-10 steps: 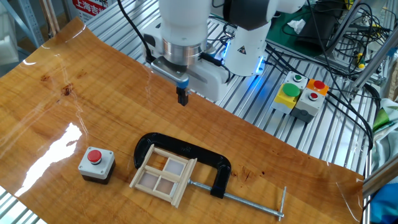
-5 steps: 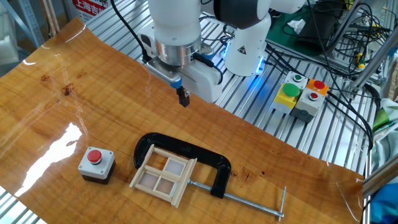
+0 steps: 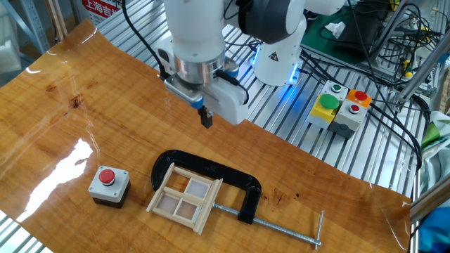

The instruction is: Close a sliding window

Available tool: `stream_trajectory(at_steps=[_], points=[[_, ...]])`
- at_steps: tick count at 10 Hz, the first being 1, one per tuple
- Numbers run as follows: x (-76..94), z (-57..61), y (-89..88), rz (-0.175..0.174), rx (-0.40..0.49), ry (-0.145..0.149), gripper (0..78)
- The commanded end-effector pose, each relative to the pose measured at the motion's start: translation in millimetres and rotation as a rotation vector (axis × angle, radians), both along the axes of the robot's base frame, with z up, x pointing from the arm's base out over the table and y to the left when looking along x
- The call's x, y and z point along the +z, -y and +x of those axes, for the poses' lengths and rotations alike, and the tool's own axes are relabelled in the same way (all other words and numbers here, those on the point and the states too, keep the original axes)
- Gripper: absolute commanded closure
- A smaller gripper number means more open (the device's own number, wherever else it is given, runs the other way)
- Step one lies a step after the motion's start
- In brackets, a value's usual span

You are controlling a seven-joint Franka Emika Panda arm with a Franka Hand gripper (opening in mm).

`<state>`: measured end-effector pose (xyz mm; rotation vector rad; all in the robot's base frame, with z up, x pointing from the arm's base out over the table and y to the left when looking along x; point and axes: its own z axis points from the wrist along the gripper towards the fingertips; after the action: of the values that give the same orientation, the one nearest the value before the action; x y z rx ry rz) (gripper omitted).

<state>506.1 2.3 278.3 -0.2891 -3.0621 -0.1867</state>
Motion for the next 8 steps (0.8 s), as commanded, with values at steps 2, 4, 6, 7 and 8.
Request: stream_trajectory(at_steps=[2, 4, 6, 7, 8], points=[[-16.9, 10.2, -0.8, 0.004, -0.022, 0.012, 77.6], [-19.7, 15.4, -0.6, 0.008, -0.041, -0.003, 77.6], [-23.1, 19.0, -0.3, 0.008, -0.073, 0.002, 77.6], [-23.3, 19.0, -0.3, 0.017, -0.074, 0.004, 77.6], [-23.2, 19.6, -0.3, 0.027, -0.074, 0.004, 77.6]])
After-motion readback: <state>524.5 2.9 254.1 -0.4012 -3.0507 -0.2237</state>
